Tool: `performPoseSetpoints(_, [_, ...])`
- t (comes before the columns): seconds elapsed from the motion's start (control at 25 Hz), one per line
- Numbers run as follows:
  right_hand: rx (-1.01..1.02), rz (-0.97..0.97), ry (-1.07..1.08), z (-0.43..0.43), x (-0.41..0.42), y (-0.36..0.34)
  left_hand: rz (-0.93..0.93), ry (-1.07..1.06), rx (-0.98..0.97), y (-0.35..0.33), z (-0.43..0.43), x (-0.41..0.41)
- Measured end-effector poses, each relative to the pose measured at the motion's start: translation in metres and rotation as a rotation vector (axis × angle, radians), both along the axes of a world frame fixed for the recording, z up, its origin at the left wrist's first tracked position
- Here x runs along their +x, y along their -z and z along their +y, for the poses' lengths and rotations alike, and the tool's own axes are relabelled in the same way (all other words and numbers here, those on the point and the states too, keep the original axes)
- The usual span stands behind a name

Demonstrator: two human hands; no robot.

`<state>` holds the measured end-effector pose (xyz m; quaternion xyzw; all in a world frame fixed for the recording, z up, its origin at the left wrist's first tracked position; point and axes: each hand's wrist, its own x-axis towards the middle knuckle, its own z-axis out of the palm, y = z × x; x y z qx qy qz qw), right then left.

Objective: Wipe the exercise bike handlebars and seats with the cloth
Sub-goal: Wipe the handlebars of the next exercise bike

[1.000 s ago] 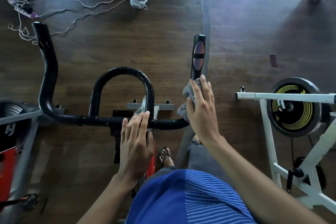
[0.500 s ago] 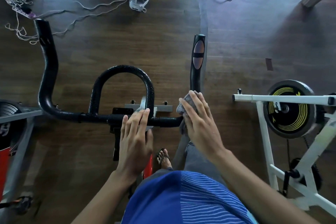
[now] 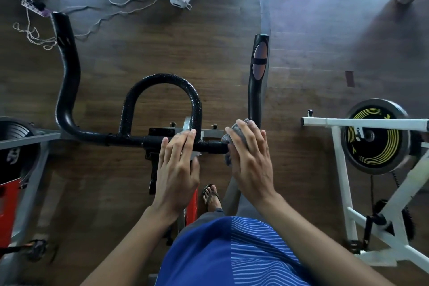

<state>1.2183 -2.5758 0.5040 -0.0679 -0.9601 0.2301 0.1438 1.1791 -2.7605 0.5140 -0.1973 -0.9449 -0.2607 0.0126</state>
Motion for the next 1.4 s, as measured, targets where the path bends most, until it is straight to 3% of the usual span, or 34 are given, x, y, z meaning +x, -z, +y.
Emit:
performPoseSetpoints(0.2, [0.07, -0.02, 0.041, -0.013, -0.003, 0.0, 0.013, 0.029, -0.003, 0.002, -0.003, -0.001])
performPoseSetpoints(0.4, [0.167, 0.001, -0.098, 0.001, -0.003, -0.003, 0.12, -0.098, 0.023, -0.008, -0.019, 0.013])
performPoseSetpoints(0.6, [0.129, 0.004, -0.211, -0.043, -0.012, -0.005, 0.046, -0.161, 0.003, 0.015, -0.048, 0.017])
performPoseSetpoints(1.08, [0.271, -0.06, -0.573, -0.019, -0.02, -0.014, 0.025, -0.167, 0.035, 0.017, -0.046, 0.018])
performPoseSetpoints(1.4, [0.299, -0.11, -0.627, -0.03, -0.036, -0.02, 0.013, -0.172, 0.035, 0.014, -0.045, 0.02])
